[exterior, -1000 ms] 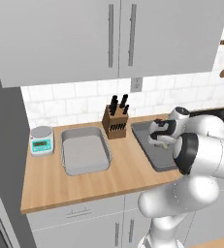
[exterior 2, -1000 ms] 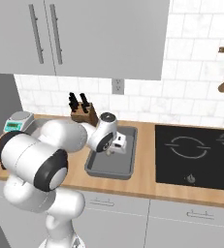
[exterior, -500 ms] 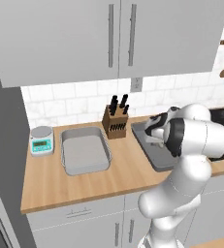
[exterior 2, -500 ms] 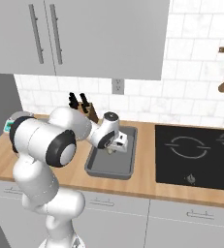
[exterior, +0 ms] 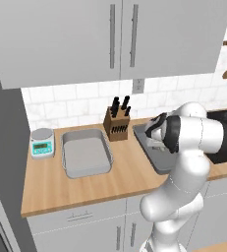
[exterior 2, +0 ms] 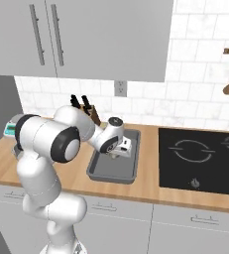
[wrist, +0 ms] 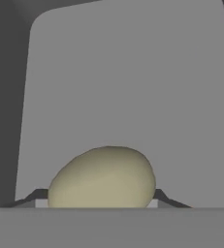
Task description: Place one mushroom and one chicken drumstick in each tupperware on the nearby counter, to pack two identical lunches.
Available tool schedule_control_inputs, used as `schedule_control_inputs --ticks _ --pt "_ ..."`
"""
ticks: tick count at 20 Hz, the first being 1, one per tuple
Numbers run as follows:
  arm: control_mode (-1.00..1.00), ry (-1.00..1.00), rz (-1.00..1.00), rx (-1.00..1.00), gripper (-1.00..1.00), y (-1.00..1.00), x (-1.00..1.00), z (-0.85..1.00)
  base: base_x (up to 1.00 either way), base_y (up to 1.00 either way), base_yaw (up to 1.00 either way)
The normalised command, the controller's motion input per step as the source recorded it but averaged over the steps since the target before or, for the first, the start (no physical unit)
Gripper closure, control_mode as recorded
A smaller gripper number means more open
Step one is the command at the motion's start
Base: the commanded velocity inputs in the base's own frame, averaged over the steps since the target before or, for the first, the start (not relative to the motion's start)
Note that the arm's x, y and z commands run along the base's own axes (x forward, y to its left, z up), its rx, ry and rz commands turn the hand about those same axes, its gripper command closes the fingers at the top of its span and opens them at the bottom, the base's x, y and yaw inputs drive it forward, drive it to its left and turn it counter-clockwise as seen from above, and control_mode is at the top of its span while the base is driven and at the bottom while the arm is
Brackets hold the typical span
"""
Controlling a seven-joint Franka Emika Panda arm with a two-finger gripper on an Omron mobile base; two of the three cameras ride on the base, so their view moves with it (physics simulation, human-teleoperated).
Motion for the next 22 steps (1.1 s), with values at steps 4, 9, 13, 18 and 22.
schedule_control_inputs --ticks 4,9,13,18,22 --pt "-1.00 -0.01 0.00 0.00 -1.00 0.00 0.00 0.03 0.00 0.00 0.00" --pt "-1.00 -0.04 0.00 0.00 -1.00 0.00 -0.19 0.42 0.00 0.00 0.00" --pt "-1.00 -0.08 0.00 0.00 -1.00 0.00 -0.19 0.66 0.00 0.00 0.00" --pt "-1.00 -0.06 0.00 0.00 -1.00 0.00 -0.40 0.74 0.00 0.00 0.00" --pt "-1.00 0.00 0.00 0.00 -1.00 0.01 -0.62 0.49 0.00 0.00 0.00"
